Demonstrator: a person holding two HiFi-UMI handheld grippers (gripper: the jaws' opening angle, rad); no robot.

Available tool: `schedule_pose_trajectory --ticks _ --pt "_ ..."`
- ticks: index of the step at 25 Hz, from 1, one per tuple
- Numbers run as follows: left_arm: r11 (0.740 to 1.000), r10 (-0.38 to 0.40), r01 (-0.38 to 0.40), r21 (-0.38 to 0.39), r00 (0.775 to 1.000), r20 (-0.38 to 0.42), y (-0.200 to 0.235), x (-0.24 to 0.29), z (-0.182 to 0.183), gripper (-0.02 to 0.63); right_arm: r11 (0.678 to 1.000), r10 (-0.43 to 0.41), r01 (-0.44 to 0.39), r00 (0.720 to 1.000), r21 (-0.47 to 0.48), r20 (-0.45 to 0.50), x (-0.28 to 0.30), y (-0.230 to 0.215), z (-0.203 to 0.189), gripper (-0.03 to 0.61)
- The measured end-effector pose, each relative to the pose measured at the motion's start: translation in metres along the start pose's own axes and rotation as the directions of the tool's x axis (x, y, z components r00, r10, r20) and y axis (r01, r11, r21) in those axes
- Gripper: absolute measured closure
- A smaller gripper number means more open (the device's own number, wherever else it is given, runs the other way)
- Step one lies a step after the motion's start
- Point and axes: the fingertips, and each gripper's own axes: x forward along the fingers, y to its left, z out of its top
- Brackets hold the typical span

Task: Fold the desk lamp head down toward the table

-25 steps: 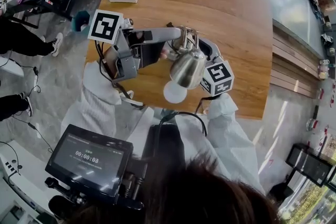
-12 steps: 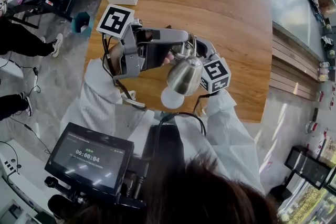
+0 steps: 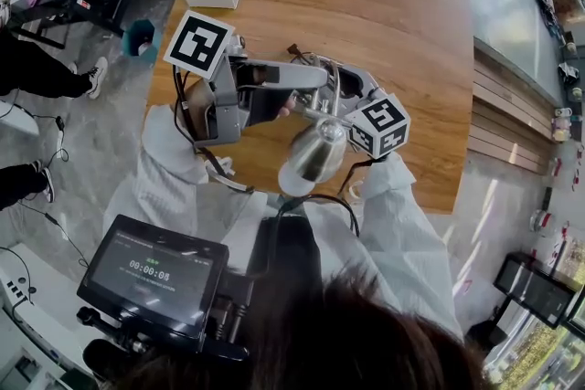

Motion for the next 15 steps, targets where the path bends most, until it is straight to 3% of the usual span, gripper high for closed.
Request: schedule_pose_trajectory --ticks 5,9,12,15 --pt "0.994 0.052 -0.05 0.095 0.998 -0.018 0.011 -0.012 -0.006 0.439 1.0 0.012 -0.012 1.0 0.017 -0.001 0.013 -0.003 -0.002 0.46" --pt "0.96 0.135 -0.126 0.251 0.991 -0.017 0.023 -0.019 -0.011 0.447 0.999 0.041 -0.041 0.999 0.032 -0.008 0.017 -0.006 -0.004 0.459" --pt "0.898 0.221 -0.194 0.396 0.975 -0.024 0.033 -0.019 -0.02 0.464 0.997 0.075 -0.075 0.997 0.037 -0.018 0.016 -0.006 -0.006 0.459" --pt "0.793 0.375 -0.311 0.524 0.927 -0.018 0.06 -0.022 -0.031 0.492 0.993 0.111 -0.11 0.993 0.039 -0.028 0.019 -0.009 -0.009 0.457"
